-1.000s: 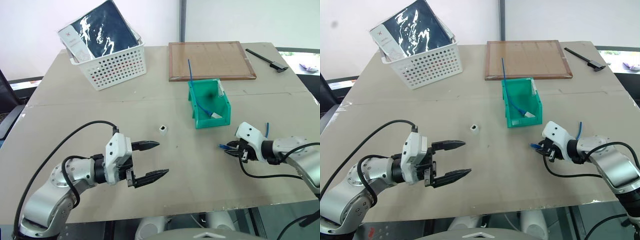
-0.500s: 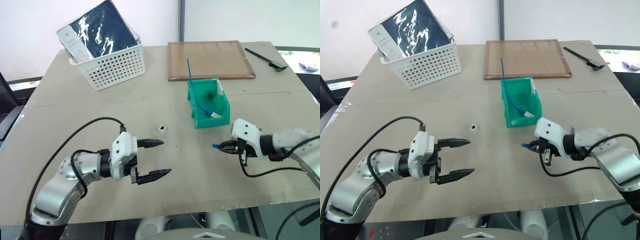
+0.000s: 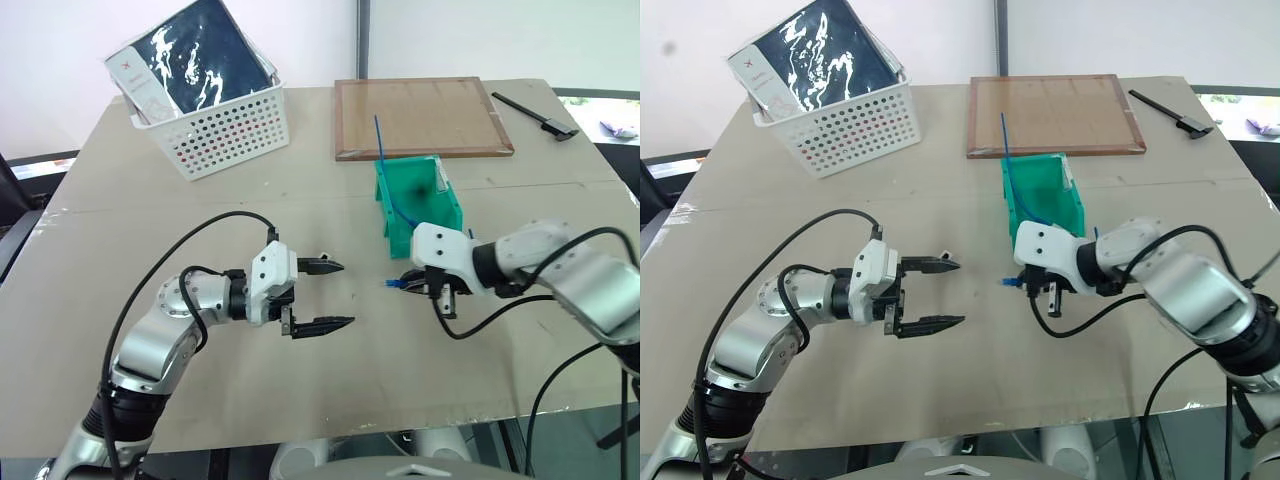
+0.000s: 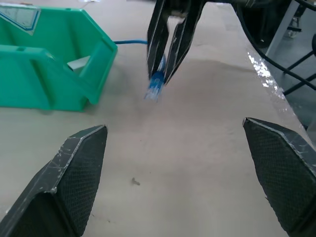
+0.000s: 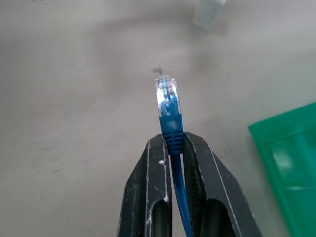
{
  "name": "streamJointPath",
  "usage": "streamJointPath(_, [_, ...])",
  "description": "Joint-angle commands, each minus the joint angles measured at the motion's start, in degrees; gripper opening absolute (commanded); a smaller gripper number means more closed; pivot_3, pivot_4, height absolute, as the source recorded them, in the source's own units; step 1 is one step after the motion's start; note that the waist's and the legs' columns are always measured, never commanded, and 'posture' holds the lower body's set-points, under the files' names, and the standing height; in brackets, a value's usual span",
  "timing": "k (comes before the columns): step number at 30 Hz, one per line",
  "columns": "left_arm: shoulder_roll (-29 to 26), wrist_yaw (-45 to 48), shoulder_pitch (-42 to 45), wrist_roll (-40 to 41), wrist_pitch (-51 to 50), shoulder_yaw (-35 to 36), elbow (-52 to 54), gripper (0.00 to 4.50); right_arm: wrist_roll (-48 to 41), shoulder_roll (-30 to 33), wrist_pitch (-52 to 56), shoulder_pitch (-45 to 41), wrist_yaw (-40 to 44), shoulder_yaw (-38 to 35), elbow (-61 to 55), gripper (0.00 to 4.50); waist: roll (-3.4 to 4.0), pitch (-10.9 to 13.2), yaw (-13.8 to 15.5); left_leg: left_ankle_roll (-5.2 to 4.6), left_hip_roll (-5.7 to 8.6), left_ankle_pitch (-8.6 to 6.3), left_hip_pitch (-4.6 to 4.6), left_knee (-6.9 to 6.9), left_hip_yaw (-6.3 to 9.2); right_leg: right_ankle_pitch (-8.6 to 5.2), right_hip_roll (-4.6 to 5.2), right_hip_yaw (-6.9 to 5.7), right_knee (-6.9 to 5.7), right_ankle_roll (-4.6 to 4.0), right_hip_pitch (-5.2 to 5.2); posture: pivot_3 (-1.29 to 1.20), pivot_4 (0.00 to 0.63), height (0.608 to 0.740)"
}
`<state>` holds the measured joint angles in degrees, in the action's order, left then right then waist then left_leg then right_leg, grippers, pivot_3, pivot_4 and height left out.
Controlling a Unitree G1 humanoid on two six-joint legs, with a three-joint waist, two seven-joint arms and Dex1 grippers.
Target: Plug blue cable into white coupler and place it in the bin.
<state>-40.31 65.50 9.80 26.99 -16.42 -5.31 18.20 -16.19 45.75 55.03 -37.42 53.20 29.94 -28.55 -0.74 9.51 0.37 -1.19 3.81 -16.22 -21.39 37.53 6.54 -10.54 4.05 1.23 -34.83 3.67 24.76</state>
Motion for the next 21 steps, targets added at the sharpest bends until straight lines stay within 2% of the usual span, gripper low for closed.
streamJointPath(1, [-0.1,1.1,-1.0,-0.5,2.1,0.0,0.4,4.50,3.6,-2.8,-3.3,1.3,-2.1,3.0,3.0,0.04,0.01,0.0,0.0,0.00,0.00,0.00,-0.05,0.01,0.00,0.01,0.00,0.00,-0.02,-0.01,0.04,0.00,0.150,0.740])
streamJointPath(5, [-0.4,1.8,-1.7,-0.8,2.9,0.4,-0.2,4.50,5.8,-5.7,-9.9,2.5,-1.8,3.6,7.2,0.04,0.01,0.0,0.0,0.00,0.01,0.00,-0.46,0.40,0.01,0.11,-0.02,-0.02,-0.12,-0.08,0.34,0.00,0.150,0.740])
streamJointPath(6, [-0.5,2.0,-1.7,-1.0,3.2,0.4,-0.5,4.50,5.6,-5.8,-11.7,3.1,-1.1,2.9,7.5,0.74,0.01,0.0,0.0,0.00,0.01,0.00,-0.47,0.46,0.01,0.12,-0.03,-0.03,-0.12,-0.09,0.33,0.00,0.150,0.740])
streamJointPath(7, [-0.5,2.1,-1.8,-1.1,3.3,0.4,-0.7,4.50,5.2,-5.8,-12.7,3.7,-0.6,1.8,7.4,1.00,0.01,0.0,0.1,0.00,0.01,0.00,-0.47,0.51,0.02,0.13,-0.04,-0.03,-0.13,-0.09,0.31,0.00,0.150,0.740])
streamJointPath(9, [-0.6,2.3,-1.8,-1.5,3.7,0.4,-1.1,4.50,3.6,-5.7,-13.9,5.2,-0.8,-2.0,5.7,1.88,0.01,0.0,0.3,-0.01,0.01,0.00,-0.47,0.59,0.06,0.14,-0.05,-0.09,-0.13,-0.08,0.26,0.00,0.150,0.740])
streamJointPath(11, [-0.5,2.4,-1.7,-1.8,3.7,0.0,-1.4,4.50,1.6,-4.8,-15.4,8.1,-1.0,-6.9,2.3,3.00,0.02,0.0,0.4,-0.01,0.01,0.00,-0.50,0.66,0.08,0.15,-0.06,-0.11,-0.15,-0.07,0.25,0.00,0.150,0.740])
streamJointPath(12, [-0.4,2.3,-1.4,-2.4,3.8,-0.5,-1.7,4.50,0.6,-4.2,-16.5,10.5,-1.3,-9.8,0.0,3.25,0.01,0.0,0.5,-0.01,0.01,0.00,-0.50,0.67,0.09,0.15,-0.06,-0.11,-0.15,-0.07,0.25,0.00,0.150,0.740])
streamJointPath(14, [0.0,2.3,-0.8,-3.5,4.1,-1.5,-2.6,4.50,-1.6,-2.9,-18.4,16.5,-1.6,-15.7,-4.5,4.22,0.01,0.0,0.6,-0.01,0.01,0.00,-0.51,0.69,0.11,0.15,-0.05,-0.13,-0.14,-0.06,0.22,0.00,0.150,0.740])
streamJointPath(18, [1.3,1.9,1.7,-6.1,4.5,-4.2,-5.5,4.50,0.0,1.0,-28.6,33.1,-1.5,-26.2,-10.8,4.22,0.01,0.0,0.7,-0.02,0.02,-0.02,-0.47,0.69,0.22,0.15,-0.04,-0.27,-0.10,-0.06,0.06,0.00,0.150,0.740])
streamJointPath(21, [2.6,1.2,4.1,-8.9,4.5,-6.4,-8.2,4.50,-2.3,-0.6,-30.9,45.2,-3.0,-35.9,-13.5,4.22,0.02,0.0,0.5,-0.04,0.02,-0.02,-0.39,0.73,0.14,0.15,-0.06,-0.22,-0.11,-0.04,0.00,0.00,0.150,0.740])
